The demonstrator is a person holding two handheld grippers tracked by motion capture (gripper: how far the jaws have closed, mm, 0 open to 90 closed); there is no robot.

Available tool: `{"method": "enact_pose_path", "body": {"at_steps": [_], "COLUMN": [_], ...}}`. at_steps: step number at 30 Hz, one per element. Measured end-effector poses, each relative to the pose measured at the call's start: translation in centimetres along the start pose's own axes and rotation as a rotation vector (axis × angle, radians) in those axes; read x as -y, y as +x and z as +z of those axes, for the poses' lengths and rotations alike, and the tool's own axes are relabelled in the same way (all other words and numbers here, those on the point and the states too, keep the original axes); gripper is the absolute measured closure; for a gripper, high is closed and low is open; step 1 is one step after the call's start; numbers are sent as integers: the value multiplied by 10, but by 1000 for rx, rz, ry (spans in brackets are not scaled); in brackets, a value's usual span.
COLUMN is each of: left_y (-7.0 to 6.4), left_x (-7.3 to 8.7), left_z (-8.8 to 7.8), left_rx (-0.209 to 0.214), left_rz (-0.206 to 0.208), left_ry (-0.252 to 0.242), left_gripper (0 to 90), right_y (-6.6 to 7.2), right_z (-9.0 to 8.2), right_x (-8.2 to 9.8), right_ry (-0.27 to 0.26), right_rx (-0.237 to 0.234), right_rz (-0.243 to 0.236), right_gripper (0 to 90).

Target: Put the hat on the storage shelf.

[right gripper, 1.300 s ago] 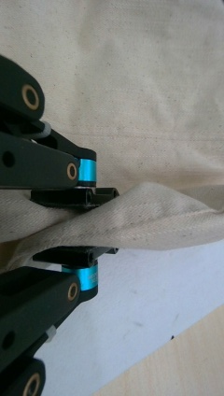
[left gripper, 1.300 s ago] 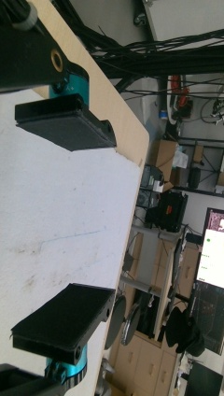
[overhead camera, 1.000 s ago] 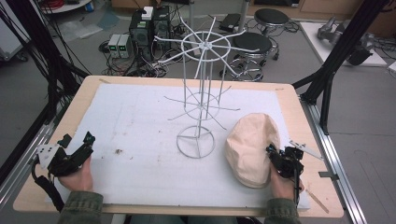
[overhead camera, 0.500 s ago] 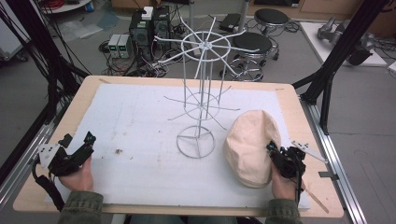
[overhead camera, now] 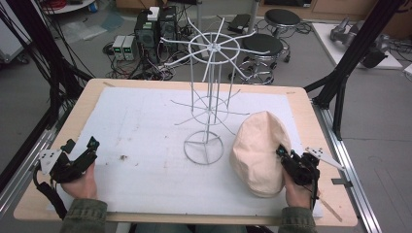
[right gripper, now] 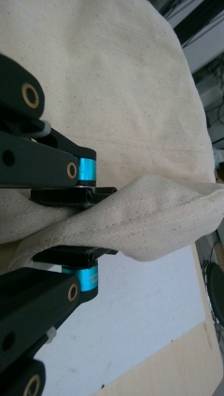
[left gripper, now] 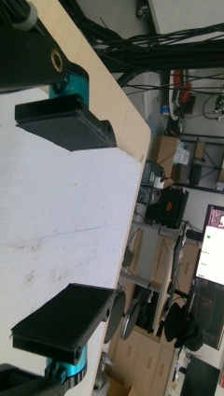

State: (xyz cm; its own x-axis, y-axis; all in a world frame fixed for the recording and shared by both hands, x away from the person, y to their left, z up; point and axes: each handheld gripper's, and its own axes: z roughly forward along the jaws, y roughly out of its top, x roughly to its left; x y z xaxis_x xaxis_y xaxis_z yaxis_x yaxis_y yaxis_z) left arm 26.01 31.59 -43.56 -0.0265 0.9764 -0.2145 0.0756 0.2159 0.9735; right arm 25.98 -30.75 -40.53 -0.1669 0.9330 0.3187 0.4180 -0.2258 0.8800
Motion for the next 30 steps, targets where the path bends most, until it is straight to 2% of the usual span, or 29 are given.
{"method": "enact_pose_path", "body": {"at_steps": [5,8,12,18,25,28,30], "left_y": [0,0,0,0,1,1,0], "left_x": [0,0,0,1,1,1,1], "left_z": [0,-1,-1,-1,-1,-1,-1], "left_rx": [2,1,2,2,0,1,1], "left_rz": [-3,-3,-4,-9,-10,-11,-11], "left_ry": [2,1,2,3,2,2,4], "left_gripper": [233,233,233,233,233,233,233], "right_y": [0,3,5,-3,-3,-3,-4], "right_z": [-7,-9,-13,-24,-32,-37,-41], "right_x": [-5,-8,-14,-20,-28,-33,-38], "right_ry": [-19,-15,-16,-77,-120,-136,-149], "right_rx": [-94,-161,-194,-240,-287,-315,-353], "right_rz": [-24,-58,-90,-82,-129,-140,-151], "right_gripper": [764,764,764,763,763,763,763]}}
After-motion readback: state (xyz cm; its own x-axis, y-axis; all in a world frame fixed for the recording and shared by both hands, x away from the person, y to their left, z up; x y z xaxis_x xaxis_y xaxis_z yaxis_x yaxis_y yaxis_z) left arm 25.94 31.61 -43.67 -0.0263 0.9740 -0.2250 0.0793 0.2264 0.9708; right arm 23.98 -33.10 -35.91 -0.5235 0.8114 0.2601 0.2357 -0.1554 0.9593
